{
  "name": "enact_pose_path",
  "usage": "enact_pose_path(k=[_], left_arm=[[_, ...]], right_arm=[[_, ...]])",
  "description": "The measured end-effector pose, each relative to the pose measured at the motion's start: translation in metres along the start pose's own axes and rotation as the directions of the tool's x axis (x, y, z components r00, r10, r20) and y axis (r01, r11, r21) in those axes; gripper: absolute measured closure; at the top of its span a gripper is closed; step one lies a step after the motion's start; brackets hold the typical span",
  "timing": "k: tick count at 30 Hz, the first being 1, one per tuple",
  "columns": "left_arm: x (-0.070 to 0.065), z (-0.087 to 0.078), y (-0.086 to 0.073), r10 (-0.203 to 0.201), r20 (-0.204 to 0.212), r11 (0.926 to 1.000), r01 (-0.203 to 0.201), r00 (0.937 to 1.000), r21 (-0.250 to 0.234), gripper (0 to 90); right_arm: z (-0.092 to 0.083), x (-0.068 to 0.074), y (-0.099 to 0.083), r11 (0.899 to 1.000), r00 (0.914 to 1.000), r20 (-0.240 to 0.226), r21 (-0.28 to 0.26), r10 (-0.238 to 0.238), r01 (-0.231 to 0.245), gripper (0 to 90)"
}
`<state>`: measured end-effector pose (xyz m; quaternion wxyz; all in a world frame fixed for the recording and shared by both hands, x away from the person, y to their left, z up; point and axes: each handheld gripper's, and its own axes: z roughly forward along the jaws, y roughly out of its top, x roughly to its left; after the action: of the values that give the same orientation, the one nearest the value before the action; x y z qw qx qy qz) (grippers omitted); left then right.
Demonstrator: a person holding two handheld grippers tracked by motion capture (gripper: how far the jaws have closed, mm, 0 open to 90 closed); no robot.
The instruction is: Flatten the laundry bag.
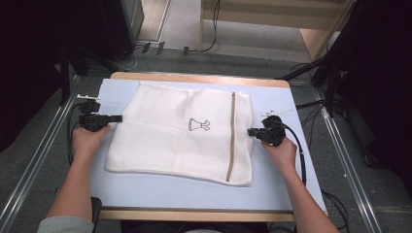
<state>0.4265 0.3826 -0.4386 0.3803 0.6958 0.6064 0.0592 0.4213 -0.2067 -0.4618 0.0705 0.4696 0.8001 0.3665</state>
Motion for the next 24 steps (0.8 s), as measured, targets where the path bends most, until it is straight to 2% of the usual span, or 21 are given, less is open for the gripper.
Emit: enact_pose_path(k=[3,7,9,13,15,19,21,24], left_arm=[[0.003,0.004,0.000,-0.001,-0.002,1.0000,0.001,1.0000,-0.008,90.0],[0.005,0.009,0.002,-0.007,-0.001,0.9993,0.007,1.0000,-0.037,89.9],[0.005,0.009,0.003,-0.004,-0.003,0.9995,0.004,1.0000,-0.031,89.9],[0.002,0.014,0.009,0.001,-0.001,0.9996,-0.002,1.0000,-0.027,89.8],[0.001,0.017,0.012,0.008,-0.002,0.9996,-0.008,1.0000,-0.025,89.7],[-0.003,0.026,0.016,0.025,-0.003,0.9995,-0.025,0.9997,-0.016,88.9],[-0.003,0.027,0.017,0.029,0.001,0.9995,-0.029,0.9996,-0.008,88.8],[-0.007,0.033,0.020,0.043,-0.003,0.9991,-0.043,0.9991,-0.006,88.1]], right_arm=[[0.006,-0.001,-0.004,1.000,1.0000,0.004,0.023,0.007,-0.008,87.4],[0.006,0.001,-0.012,1.000,0.9998,-0.011,-0.002,0.017,-0.017,87.2],[0.005,0.003,-0.014,1.000,0.9998,-0.009,-0.003,0.015,-0.015,87.2],[-0.005,0.013,-0.027,0.999,0.9993,-0.006,0.018,-0.036,0.036,87.0],[-0.007,0.015,-0.029,0.999,0.9994,-0.013,0.020,-0.032,0.032,87.0],[-0.018,0.030,-0.045,0.995,0.9955,-0.034,0.044,-0.089,0.090,86.3],[-0.021,0.033,-0.048,0.994,0.9942,-0.045,0.051,-0.097,0.100,86.3],[-0.028,0.042,-0.058,0.989,0.9879,-0.086,0.067,-0.129,0.135,85.7]])
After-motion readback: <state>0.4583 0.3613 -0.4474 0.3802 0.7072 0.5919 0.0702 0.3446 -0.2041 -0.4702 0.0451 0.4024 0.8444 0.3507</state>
